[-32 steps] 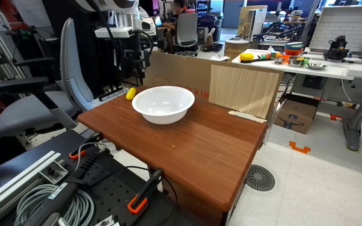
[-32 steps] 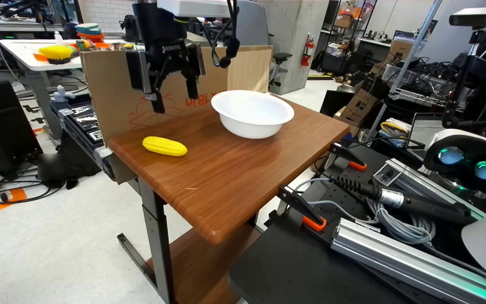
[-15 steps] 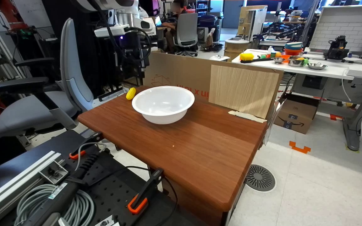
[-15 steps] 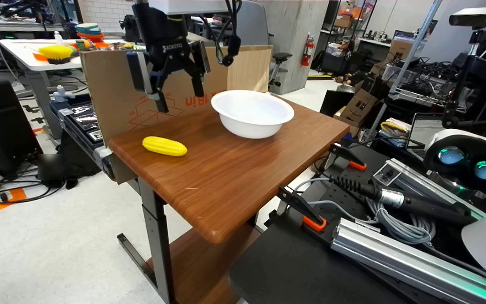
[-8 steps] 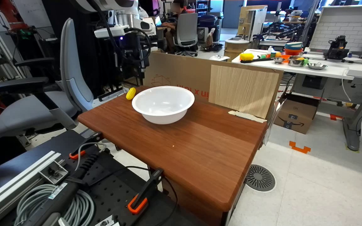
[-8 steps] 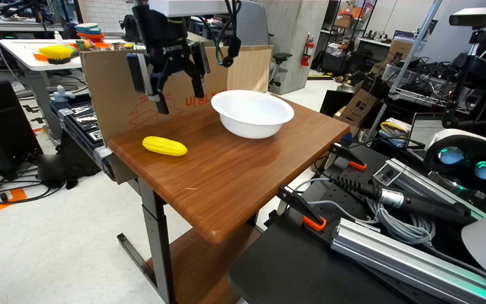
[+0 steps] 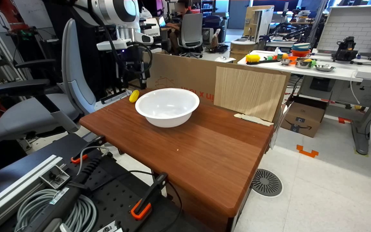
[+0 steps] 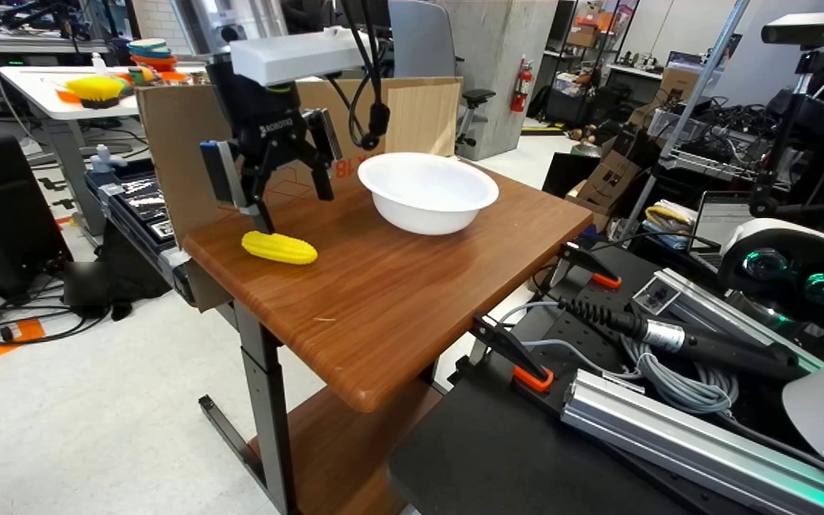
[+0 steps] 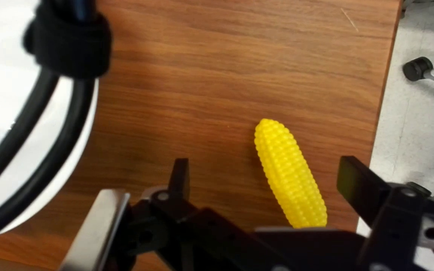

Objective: Pick up the plush corn and put it in the bowl

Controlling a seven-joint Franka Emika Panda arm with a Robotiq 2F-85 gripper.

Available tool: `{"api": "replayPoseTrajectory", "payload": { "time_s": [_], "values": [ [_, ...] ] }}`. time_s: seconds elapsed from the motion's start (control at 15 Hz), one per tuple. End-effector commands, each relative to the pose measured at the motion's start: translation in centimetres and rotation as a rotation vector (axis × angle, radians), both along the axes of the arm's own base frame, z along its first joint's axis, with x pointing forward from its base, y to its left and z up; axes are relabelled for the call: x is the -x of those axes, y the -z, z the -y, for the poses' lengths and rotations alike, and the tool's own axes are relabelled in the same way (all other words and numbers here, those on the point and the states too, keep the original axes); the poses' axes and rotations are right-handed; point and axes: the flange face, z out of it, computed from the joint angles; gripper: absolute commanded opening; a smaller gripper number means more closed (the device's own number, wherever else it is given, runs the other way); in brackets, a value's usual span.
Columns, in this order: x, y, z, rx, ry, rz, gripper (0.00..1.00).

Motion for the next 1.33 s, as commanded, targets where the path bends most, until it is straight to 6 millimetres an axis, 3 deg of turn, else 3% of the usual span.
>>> {"api": "replayPoseTrajectory", "payload": {
  "time_s": [0.0, 0.47, 0.53, 0.67, 1.2, 1.27],
  "values": [
    [-1.4, 2.1, -0.9, 0.028, -0.005, -0.001, 1.00],
    [-3.2, 6.0, 0.0, 0.051, 0.023, -0.021, 0.98],
    [-3.4, 6.1, 0.0, 0.050, 0.023, -0.018, 0.74],
    [-3.7, 6.0, -0.4, 0.044, 0.022, -0.012, 0.69],
    [-4.6, 2.7, -0.6, 0.007, 0.063, 0.026, 0.07],
    [-4.7, 2.3, -0.7, 0.005, 0.069, 0.033, 0.08]
  ]
}}
